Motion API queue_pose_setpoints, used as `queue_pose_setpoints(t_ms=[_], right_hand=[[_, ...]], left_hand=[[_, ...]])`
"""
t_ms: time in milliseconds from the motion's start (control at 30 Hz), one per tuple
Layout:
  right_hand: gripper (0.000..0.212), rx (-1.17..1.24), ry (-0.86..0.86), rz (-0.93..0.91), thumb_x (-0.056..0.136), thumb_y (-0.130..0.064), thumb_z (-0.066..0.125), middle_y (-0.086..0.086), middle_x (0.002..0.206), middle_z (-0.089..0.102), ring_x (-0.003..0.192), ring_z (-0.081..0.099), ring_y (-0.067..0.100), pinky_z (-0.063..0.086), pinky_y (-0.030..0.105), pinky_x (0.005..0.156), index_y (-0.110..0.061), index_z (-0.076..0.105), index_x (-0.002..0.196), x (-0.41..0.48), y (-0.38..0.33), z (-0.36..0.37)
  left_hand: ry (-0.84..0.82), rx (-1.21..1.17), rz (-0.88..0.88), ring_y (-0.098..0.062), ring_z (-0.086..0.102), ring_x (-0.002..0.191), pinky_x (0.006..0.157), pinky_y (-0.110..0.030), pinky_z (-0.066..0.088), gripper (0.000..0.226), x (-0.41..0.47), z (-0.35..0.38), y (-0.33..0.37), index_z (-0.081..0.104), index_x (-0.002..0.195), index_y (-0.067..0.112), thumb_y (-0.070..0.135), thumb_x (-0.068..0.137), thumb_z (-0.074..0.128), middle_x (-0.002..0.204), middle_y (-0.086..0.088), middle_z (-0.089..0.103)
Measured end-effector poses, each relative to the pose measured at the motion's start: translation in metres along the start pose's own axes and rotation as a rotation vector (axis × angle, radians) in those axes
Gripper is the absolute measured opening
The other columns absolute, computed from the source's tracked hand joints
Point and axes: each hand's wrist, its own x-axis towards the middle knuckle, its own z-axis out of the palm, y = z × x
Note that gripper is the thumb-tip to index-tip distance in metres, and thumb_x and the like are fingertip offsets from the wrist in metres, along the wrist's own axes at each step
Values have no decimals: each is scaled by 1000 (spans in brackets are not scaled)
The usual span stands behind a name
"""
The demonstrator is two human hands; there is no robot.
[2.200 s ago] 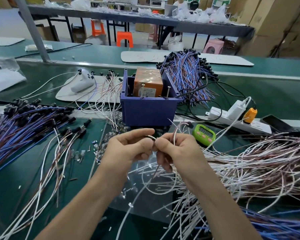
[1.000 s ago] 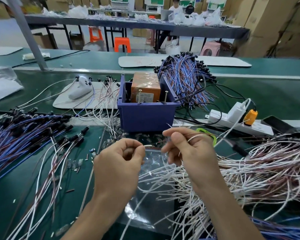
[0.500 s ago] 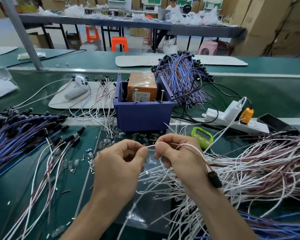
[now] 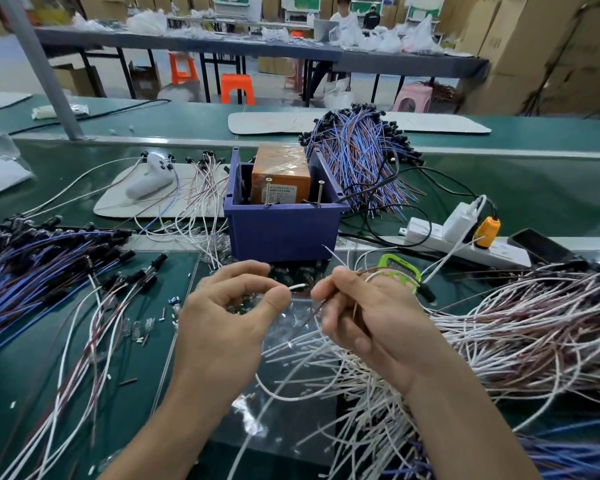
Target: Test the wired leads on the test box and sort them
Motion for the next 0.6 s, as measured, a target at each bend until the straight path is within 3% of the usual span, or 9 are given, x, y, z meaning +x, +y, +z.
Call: queue_pose_setpoints(t_ms=[67,133,200,333,467,600], right_hand=[[51,-18,-13,4,108,-26,44,16,55,63,29,35,11,32,20,38,-10,77,72,-2,-1,2],[52,-34,-23,15,108,-27,44,14,52,61,29,33,11,30,18,36,-13,75,68,-2,-2,4],[52,-44,-7,25,107,-27,44,12,50,59,29,30,11,27,17,36,-14,75,68,-2,-2,4],[45,-7,-5,19,108,-24,46,11,52,56,30,28,10,26,20,38,-8,74,77,1,0,2],[34,-49,4,-10,104,-14,51,8,56,55,36,34,10,29,20,39,-11,78,85,4,5,4],[27,-117,21,-52,99,-10,59,9,63,60,48,42,16,36,20,40,-13,78,80,6,8,8]], left_hand=[[-138,-147,-62,-10,75,92,75,-22,58,3,1,2,5,83,77,31,31,74,84,99,13,79],[-266,-187,-87,-12,76,75,66,-17,56,10,-1,4,8,84,78,23,14,77,84,83,-1,80],[-332,-239,-133,-15,70,61,58,-19,54,5,-4,5,10,84,78,15,11,74,85,71,-12,76],[-353,-350,-233,-19,69,56,51,-21,52,33,-4,6,11,83,77,8,30,54,87,69,-18,74],[-330,-373,-212,-20,70,58,57,-22,55,29,-4,6,10,82,77,4,21,53,88,71,-19,75],[-275,-431,-209,-20,71,63,61,-21,57,32,-1,5,9,82,78,4,21,52,90,78,-21,77]])
